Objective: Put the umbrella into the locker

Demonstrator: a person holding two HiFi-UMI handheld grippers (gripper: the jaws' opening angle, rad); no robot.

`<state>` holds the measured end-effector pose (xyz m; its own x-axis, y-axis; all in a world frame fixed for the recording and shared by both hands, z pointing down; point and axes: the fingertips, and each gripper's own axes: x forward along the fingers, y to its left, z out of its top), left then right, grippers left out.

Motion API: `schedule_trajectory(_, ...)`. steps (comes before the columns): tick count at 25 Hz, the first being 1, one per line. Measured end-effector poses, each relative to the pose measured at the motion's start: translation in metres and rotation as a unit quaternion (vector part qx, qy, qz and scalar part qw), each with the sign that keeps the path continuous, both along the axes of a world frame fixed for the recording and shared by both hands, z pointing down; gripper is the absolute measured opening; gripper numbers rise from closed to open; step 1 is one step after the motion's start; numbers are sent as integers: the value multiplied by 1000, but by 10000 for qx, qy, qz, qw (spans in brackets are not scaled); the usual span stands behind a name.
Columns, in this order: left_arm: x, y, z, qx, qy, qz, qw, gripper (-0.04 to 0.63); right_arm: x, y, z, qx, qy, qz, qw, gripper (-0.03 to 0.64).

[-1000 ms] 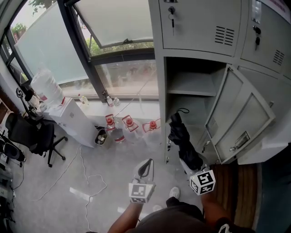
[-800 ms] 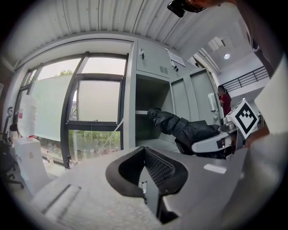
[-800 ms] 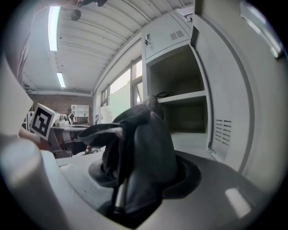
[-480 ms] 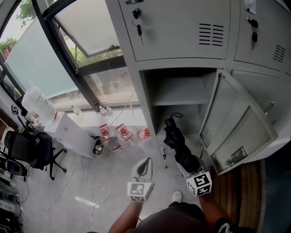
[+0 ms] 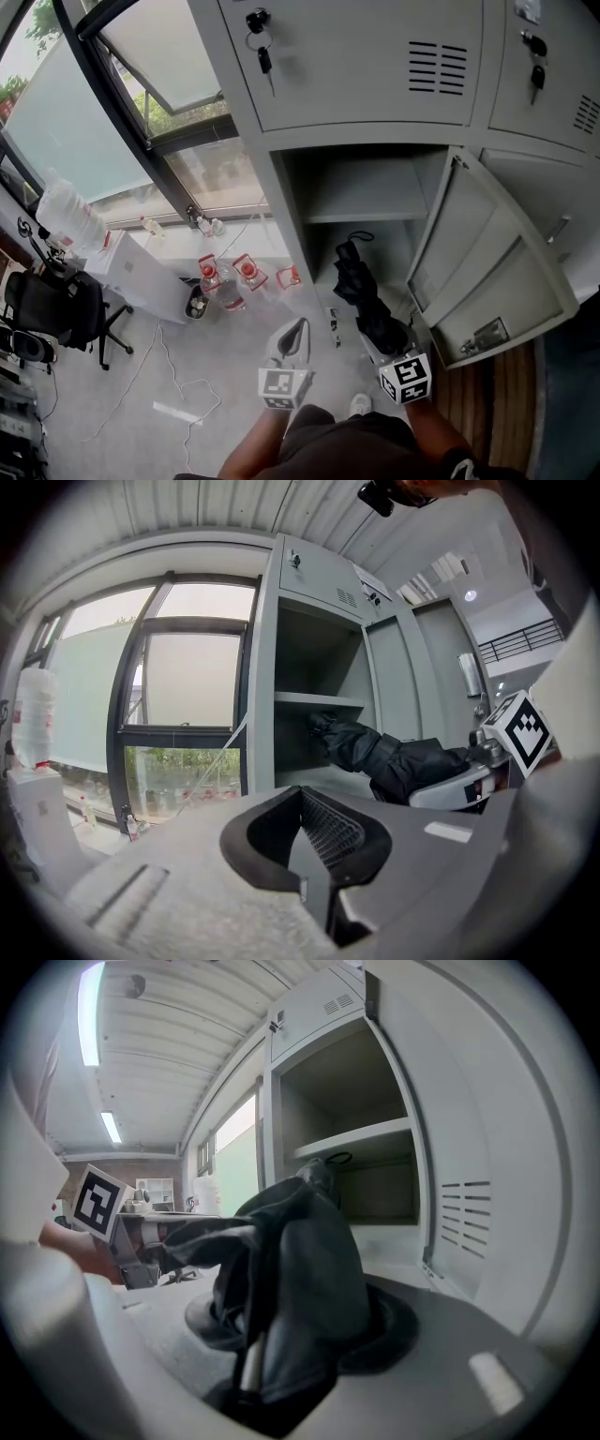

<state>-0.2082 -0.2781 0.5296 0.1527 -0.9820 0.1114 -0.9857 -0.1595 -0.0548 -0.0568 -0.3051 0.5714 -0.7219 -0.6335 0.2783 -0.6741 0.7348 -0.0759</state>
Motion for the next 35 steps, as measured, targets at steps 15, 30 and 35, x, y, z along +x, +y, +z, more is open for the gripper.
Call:
schedule_trajectory(15, -6, -50, -6, 17, 37, 742, 9972, 5, -11, -32, -6, -41, 150, 736, 9972, 232)
schedule_trajectory(30, -6, -71, 4, -77, 93, 1092, 9939, 5, -15, -84, -9, -89, 368, 1287, 9910, 232)
schedule_trajectory(35, -9, -75, 5, -95, 75, 1164, 9931, 5, -20, -105, -13, -85, 447, 1407, 9890, 232)
